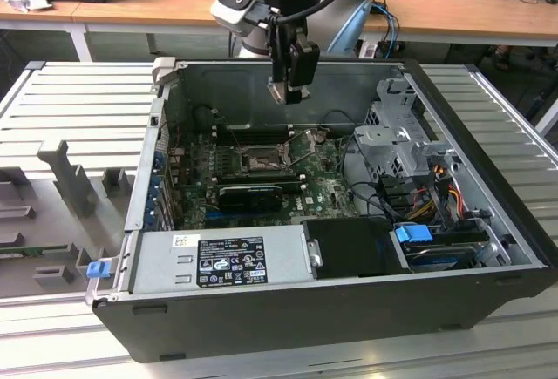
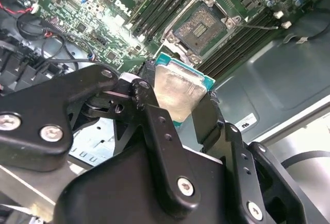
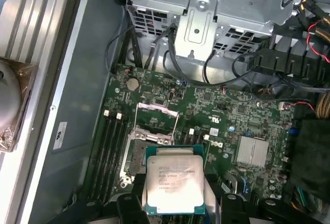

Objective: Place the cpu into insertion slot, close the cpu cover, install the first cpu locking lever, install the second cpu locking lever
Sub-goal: 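Place the cpu into insertion slot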

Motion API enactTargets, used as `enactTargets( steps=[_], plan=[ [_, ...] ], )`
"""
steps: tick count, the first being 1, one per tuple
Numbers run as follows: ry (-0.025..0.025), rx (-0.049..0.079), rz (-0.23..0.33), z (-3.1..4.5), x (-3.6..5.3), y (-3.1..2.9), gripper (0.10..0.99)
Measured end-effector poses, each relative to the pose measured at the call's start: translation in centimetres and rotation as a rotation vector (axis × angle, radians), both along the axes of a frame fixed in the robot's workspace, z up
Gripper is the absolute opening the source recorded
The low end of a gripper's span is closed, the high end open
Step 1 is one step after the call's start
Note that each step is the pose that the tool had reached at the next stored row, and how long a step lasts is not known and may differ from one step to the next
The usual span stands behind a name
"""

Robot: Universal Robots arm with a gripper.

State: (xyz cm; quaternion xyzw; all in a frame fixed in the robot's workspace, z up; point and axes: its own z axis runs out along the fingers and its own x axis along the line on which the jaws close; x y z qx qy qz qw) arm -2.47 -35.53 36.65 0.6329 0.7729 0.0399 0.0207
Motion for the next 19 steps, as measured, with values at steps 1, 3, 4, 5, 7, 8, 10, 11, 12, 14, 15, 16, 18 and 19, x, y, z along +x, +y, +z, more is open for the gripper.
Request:
enactTargets(
  steps=[1, 3, 4, 5, 7, 8, 10, 11, 12, 14, 15, 16, 18, 19],
  plan=[
    [0.0, 0.0, -0.012, -0.01, 0.0, 0.0, 0.529],
    [0.0001, 0.0, -0.045, -0.06, 0.0, 0.0, 0.529],
    [0.0001, 0.0, -0.059, -0.08, 0.0, 0.0, 0.529],
    [0.0001, 0.0, -0.085, -0.1, 0.0, 0.0, 0.529],
    [0.0001, 0.0, -0.124, -0.12, 0.0, 0.0, 0.529],
    [0.0001, 0.0, -0.148, -0.13, 0.0, 0.0, 0.529],
    [0.0, 0.0, -0.187, -0.15, 0.0, 0.0, 0.529],
    [0.0001, 0.0, -0.21, -0.16, 0.0, 0.0, 0.529],
    [0.0001, 0.0, -0.241, -0.18, 0.0, 0.0, 0.529],
    [0.0001, 0.0, -0.286, -0.22, 0.0, 0.0, 0.529],
    [0.0, 0.0, -0.284, -0.34, -0.01, 0.0, 0.529],
    [0.0, 0.0, -0.268, -0.41, -0.02, 0.0, 0.529],
    [0.0001, 0.0, -0.218, -0.65, -0.02, 0.0, 0.529],
    [0.0001, 0.0, -0.198, -0.76, -0.02, 0.0, 0.529]
  ],
)
